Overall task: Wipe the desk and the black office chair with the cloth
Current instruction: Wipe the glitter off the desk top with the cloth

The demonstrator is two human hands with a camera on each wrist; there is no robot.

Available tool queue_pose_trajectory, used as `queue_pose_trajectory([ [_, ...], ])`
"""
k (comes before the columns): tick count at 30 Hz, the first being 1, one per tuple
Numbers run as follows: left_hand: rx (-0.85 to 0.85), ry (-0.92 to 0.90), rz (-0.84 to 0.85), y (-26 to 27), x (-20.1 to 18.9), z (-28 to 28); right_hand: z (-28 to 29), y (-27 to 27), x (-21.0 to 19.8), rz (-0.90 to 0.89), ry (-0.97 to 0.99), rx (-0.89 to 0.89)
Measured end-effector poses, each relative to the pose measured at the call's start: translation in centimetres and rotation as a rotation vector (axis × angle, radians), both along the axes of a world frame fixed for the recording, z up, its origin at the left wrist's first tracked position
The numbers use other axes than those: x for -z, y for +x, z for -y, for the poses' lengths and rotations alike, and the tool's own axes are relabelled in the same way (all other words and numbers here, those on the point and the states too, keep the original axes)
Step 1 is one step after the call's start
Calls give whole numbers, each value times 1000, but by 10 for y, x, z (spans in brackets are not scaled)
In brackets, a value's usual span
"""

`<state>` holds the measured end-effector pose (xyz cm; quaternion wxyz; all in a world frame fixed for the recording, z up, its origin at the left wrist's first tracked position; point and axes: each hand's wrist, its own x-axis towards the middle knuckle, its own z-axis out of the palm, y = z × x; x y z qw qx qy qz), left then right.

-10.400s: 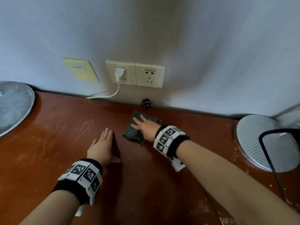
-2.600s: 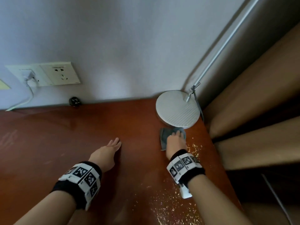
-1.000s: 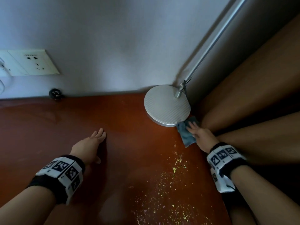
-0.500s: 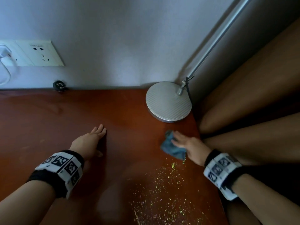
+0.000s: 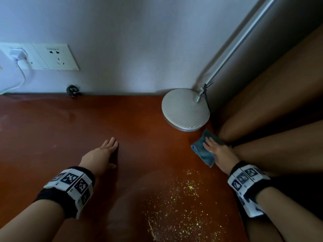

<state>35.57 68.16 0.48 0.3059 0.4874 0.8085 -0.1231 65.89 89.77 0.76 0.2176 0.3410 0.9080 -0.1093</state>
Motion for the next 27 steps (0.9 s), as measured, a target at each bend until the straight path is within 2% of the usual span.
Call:
queue_pose_trajectory([
  [4, -8, -6, 5, 1, 1, 0, 50, 27, -11, -153, -195, -123],
  [6, -11, -12, 5, 0, 0, -1, 39, 27, -17, -204, -260, -81],
  [9, -4, -10, 4, -1, 1, -2, -3, 8, -24, -228, -130, 138],
  [12, -3, -5, 6, 0, 2, 1, -11, -12, -22, -82, -38, 149],
  [14, -3, -6, 9, 0, 3, 3, 10, -8, -10, 23, -13, -16],
  [15, -5, -3, 12, 0, 4, 4, 24, -2, -5, 19, -28, -115],
  [17, -14, -2, 20, 0, 3, 5, 42, 11, -4, -101, -148, -223],
  [19, -19, 13, 28, 1, 4, 5, 37, 12, -5, -196, -222, -148],
  [22, -27, 31, 35, 0, 5, 7, 8, -4, 2, -324, -38, 182],
  [23, -34, 33, 41, 1, 4, 8, 9, -15, 3, -303, 7, 217],
  [25, -41, 40, 52, 2, 4, 9, 23, -34, 9, -219, 15, 172],
  [27, -36, 42, 52, 1, 4, 9, 53, -45, 11, -137, -64, -87],
])
